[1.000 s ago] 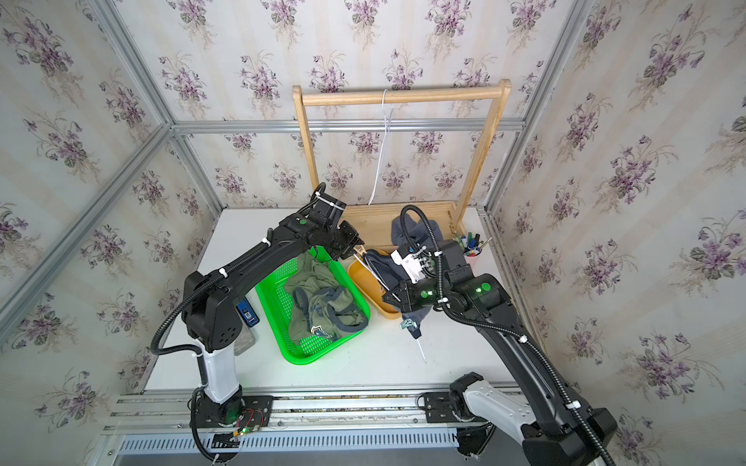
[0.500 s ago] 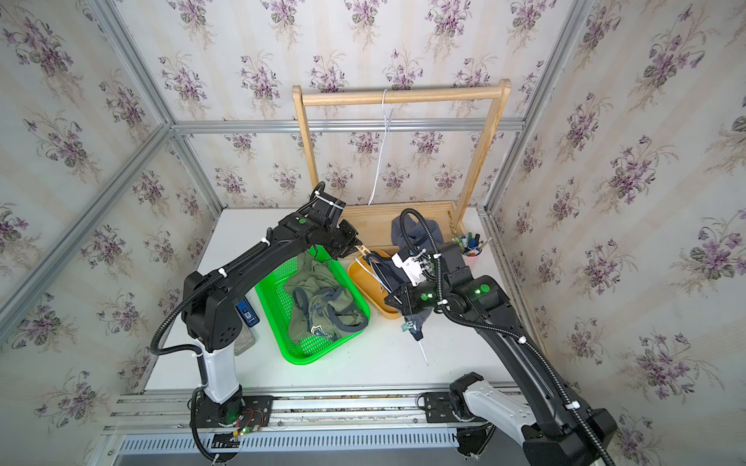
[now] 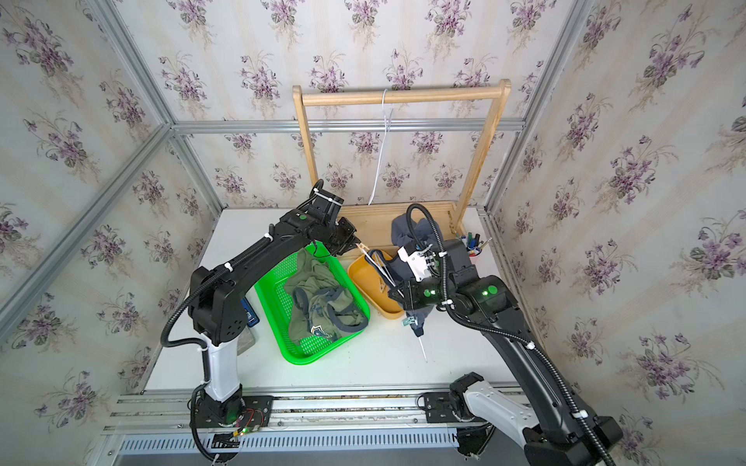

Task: Remove the clothespins securing tank tops to the hanger
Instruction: Place the clothespin in the storage box.

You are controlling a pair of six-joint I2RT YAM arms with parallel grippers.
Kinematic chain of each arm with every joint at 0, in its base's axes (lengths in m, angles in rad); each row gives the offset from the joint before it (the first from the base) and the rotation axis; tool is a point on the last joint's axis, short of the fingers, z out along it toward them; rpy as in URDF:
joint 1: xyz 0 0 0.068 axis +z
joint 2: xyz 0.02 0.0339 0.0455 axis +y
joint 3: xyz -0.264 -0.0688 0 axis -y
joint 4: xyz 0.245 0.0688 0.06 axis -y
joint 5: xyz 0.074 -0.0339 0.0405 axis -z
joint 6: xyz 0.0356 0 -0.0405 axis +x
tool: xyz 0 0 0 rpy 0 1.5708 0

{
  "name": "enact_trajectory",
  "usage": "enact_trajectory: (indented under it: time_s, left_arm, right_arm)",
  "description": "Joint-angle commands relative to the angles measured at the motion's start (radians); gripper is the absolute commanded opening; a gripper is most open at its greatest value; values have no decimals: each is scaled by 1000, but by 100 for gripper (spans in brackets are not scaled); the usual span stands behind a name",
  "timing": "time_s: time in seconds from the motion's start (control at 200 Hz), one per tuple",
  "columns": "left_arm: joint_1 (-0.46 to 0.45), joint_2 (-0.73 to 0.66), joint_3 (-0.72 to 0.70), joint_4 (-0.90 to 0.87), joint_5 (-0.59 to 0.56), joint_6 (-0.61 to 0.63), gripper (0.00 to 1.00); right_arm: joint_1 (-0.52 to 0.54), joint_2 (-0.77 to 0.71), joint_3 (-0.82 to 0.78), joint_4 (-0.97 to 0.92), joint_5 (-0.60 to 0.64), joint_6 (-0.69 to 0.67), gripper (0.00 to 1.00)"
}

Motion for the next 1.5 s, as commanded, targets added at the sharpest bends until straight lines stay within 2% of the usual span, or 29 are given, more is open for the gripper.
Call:
enact_trajectory:
  time_s: [0.0, 0.335, 0.445, 0.53, 0.599, 0.664, 0.744, 0.849, 0.984, 1.104, 1.394, 1.494]
  left_arm:
    - [-7, 30, 14, -2, 35, -11, 17]
    - [-10, 76, 5, 13, 64, -2, 18]
    - [-25, 94, -12, 25, 89, -12, 21]
    - [-45, 100, -59, 99, 111, -51, 25]
    - [-59, 113, -72, 134, 125, -70, 39]
    - [-71, 120, -65, 135, 126, -62, 61]
    - [-74, 110, -64, 136, 121, -55, 80]
    - [-70, 80, -67, 134, 107, -40, 97]
    - [-58, 40, -51, 131, 102, -35, 98]
    - [-40, -6, -36, 108, 86, -5, 99]
    - [53, -138, -97, 62, 74, 74, 99]
    - [90, -207, -156, 60, 64, 87, 99]
  right_arm:
    - [-3, 5, 68, -24, 58, 33, 0]
    - [-35, 58, 249, -91, 110, 29, 0]
    - [-39, 71, 285, -74, 101, 43, 0]
    - [-41, 87, 319, -62, 94, 48, 0]
    - [-41, 98, 348, -60, 93, 48, 0]
    - [-43, 109, 377, -60, 94, 50, 0]
    - [-42, 118, 408, -61, 94, 53, 0]
    - [-44, 125, 440, -56, 97, 62, 0]
    - [-48, 150, 500, -50, 92, 68, 0]
    - [-60, 200, 629, -57, 83, 73, 0]
    - [-66, 448, 1164, -162, 16, 79, 0]
    - [-66, 503, 1273, -162, -21, 96, 0]
